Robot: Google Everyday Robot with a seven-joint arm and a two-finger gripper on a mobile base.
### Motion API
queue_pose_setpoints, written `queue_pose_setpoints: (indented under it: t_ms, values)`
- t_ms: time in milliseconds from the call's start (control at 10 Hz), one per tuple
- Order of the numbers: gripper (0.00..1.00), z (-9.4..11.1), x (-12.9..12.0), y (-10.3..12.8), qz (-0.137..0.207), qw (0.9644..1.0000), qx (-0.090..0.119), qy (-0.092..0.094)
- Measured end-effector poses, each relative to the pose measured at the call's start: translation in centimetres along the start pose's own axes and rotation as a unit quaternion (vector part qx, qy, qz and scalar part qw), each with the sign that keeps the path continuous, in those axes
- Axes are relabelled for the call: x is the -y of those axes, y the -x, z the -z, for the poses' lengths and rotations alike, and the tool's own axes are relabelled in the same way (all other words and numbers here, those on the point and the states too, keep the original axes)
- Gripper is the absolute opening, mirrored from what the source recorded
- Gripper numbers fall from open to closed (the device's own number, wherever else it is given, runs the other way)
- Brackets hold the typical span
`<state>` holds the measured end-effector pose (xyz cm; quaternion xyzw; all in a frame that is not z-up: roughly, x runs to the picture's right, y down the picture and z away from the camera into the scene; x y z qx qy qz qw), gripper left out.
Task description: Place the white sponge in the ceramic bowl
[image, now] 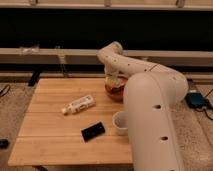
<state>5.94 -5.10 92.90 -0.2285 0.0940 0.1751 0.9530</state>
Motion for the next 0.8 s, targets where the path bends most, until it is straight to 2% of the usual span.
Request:
queue_pose_setpoints:
  t_ms: [500, 800]
  values:
    - [0.80, 0.74, -0.06, -0.78, 0.018, 0.9992, -0.029, -0.020]
    - [0.80, 0.80, -0.19, -0.44, 0.023, 0.9991, -0.029, -0.020]
